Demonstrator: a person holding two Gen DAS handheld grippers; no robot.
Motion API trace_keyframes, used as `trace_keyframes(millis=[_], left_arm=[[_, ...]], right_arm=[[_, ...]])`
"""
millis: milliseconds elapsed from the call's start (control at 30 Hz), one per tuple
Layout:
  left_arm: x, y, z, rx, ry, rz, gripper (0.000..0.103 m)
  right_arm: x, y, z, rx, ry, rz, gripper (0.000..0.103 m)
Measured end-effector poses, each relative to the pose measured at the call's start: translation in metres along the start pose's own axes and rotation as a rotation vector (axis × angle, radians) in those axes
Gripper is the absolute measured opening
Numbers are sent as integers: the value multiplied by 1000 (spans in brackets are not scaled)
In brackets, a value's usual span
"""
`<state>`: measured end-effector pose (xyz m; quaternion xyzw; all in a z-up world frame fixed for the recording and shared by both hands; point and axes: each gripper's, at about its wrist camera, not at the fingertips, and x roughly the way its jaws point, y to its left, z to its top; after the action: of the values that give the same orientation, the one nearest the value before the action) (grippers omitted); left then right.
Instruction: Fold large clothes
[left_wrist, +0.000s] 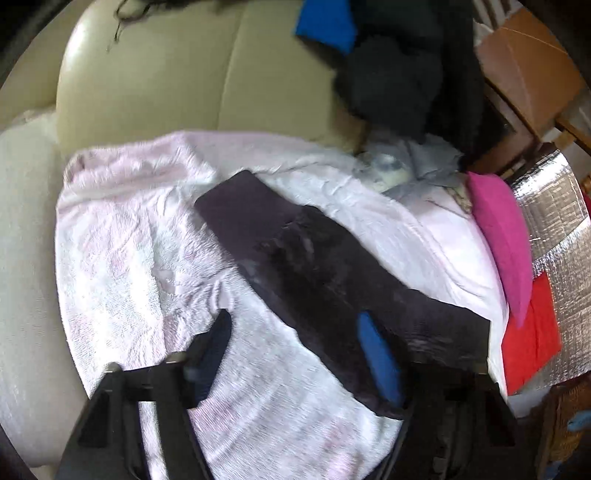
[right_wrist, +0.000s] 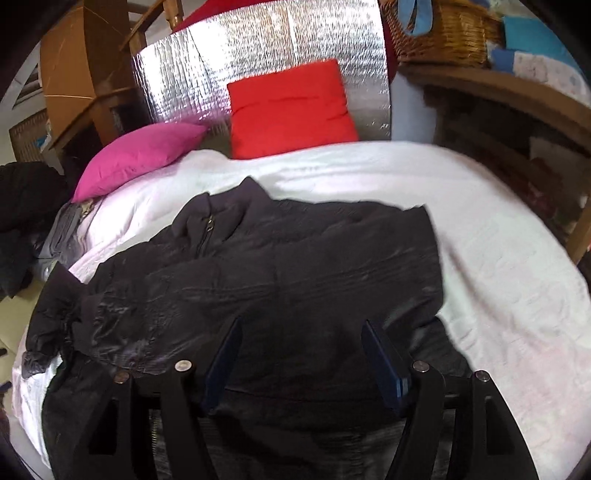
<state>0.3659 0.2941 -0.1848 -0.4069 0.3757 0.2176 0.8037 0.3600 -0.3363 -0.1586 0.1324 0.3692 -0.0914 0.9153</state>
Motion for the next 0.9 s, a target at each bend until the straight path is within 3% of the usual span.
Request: trace_keyframes(millis=[33,167,400,500,567,600,733,900], left_arm=[[9,5,2,-11,27,-5,53],[44,14,6,-57,132,-43,52],[76,8,18,-72,92,-40,52],[80,9,21,-90,66,-39,36],[83,9,23,-100,66,-58,15],[83,7,23,-94,59,-52,13],[60,-25,21,9,-37,-51,7],[-8,-109,-13,270,-202,-183,7]], right_arm=[[2,1,-1,-4,7,0,71],[11,6,-3,-16,18,-12,71],[16,4,-4,-5,27,-15,71],[19,4,-4,-10,31,-16,71],[19,4,-3,-12,26,-14,71],[19,4,-2,-16,20,-17,71],[15,-3,-1,-12,4,-33,71],[5,-22,2,42,-18,-39,71]])
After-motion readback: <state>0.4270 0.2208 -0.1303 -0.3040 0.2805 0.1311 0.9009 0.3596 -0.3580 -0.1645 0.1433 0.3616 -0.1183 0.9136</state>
